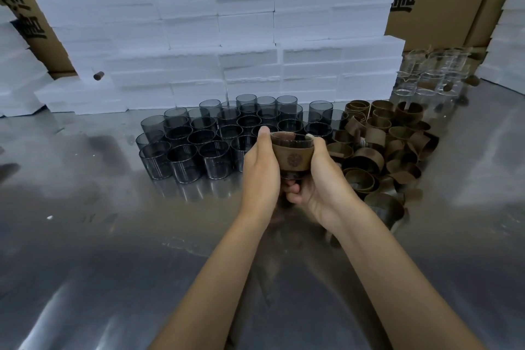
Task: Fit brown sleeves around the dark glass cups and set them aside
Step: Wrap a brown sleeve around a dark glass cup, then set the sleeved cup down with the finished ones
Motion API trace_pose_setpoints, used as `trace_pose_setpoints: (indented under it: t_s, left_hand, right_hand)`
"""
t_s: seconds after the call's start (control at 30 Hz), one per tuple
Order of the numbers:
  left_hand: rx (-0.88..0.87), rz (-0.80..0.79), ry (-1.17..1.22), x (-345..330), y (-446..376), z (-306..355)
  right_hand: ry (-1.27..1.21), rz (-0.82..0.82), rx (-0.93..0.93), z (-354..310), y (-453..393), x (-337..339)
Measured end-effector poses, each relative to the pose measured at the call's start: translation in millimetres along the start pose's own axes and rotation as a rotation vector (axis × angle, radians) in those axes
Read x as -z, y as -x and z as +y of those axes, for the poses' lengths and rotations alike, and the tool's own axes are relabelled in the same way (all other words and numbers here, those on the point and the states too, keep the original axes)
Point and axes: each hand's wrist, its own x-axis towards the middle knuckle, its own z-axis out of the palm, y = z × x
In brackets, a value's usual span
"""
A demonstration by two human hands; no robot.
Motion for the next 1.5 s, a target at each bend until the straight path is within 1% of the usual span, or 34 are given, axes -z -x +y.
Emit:
trace_pose_setpoints:
  t_s: [0.07, 0.1, 0.17, 0.23, 0.3, 0.37, 0.4, 0.47, 0.5, 0.6, 0.7, 0.77, 0.83, 0.9, 0.97, 1.13, 1.2, 1.27, 1.33, 1.37, 1.5]
  left_hand:
    - [-0.104, 0.004, -0.068, 5, -1, 4]
    - [-0.134, -0.03, -0.085, 8, -1, 7]
    - [-0.161, -0.165, -0.108, 16, -1, 11]
    - [-0.194, -0.259, -0.214, 21, -2, 15]
    - [-0.256, -0.253, -0.298, 24, -4, 18]
    - [-0.334, -0.163, -0.284, 27, -6, 23]
    - [-0.371, -0.085, -0.257, 31, -8, 26]
    - [-0.412, 0.121, -0.187, 45, -15, 33]
    - [-0.42, 0.234, -0.162, 55, -19, 36]
    - [-0.418, 0.525, -0.159, 94, -35, 36]
    - [-0.368, 0.7, -0.251, 138, -51, 32]
    - [-0.303, 0.783, -0.394, 167, -61, 25]
    - [-0.207, 0.833, -0.549, 193, -68, 14]
    - [-0.121, 0.829, -0.631, 211, -73, 2]
    - [-0.081, 0.801, -0.666, 223, -76, -9]
    - [-0.096, 0.762, -0.708, 234, -82, -17]
    - [-0.139, 0.769, -0.738, 234, -80, -16]
    - [-0.3, 0.739, -0.847, 229, -77, -14]
    - [-0.467, 0.645, -0.931, 220, -76, -12]
    - [-0.477, 0.585, -0.942, 215, -76, -12]
    - [-0.318, 0.323, -0.959, 205, -78, -19]
  right_hand:
    - [-0.03, -0.033, -0.015, -1, -2, 3]
    - [-0.043, -0.044, -0.017, -1, -2, 5]
    - [-0.06, -0.039, -0.009, -2, -4, 8]
    - [-0.076, -0.023, -0.001, 0, -7, 8]
    - [-0.08, -0.017, 0.009, 1, -9, 7]
    - [-0.054, 0.006, 0.043, 1, -11, 6]
    - [-0.038, 0.026, 0.07, 1, -12, 6]
    - [0.021, 0.084, 0.14, 1, -15, 6]
    - [0.089, 0.116, 0.194, 2, -16, 6]
    - [0.427, 0.168, 0.46, 17, -10, 1]
    - [0.788, 0.164, 0.747, 32, -3, -2]
    - [0.988, 0.17, 0.825, 36, -1, -4]
    - [1.168, 0.152, 0.857, 40, -1, -4]
    - [1.336, 0.136, 0.865, 42, -2, -2]
    - [1.428, 0.137, 0.839, 43, -6, 0]
    - [1.473, 0.224, 0.794, 43, -13, 7]
    - [1.491, 0.251, 0.775, 42, -14, 10]
    - [1.514, 0.269, 0.753, 40, -15, 11]
    - [1.534, 0.294, 0.742, 39, -15, 11]
    - [1.545, 0.303, 0.739, 39, -14, 11]
    - [1.554, 0.314, 0.754, 40, -11, 9]
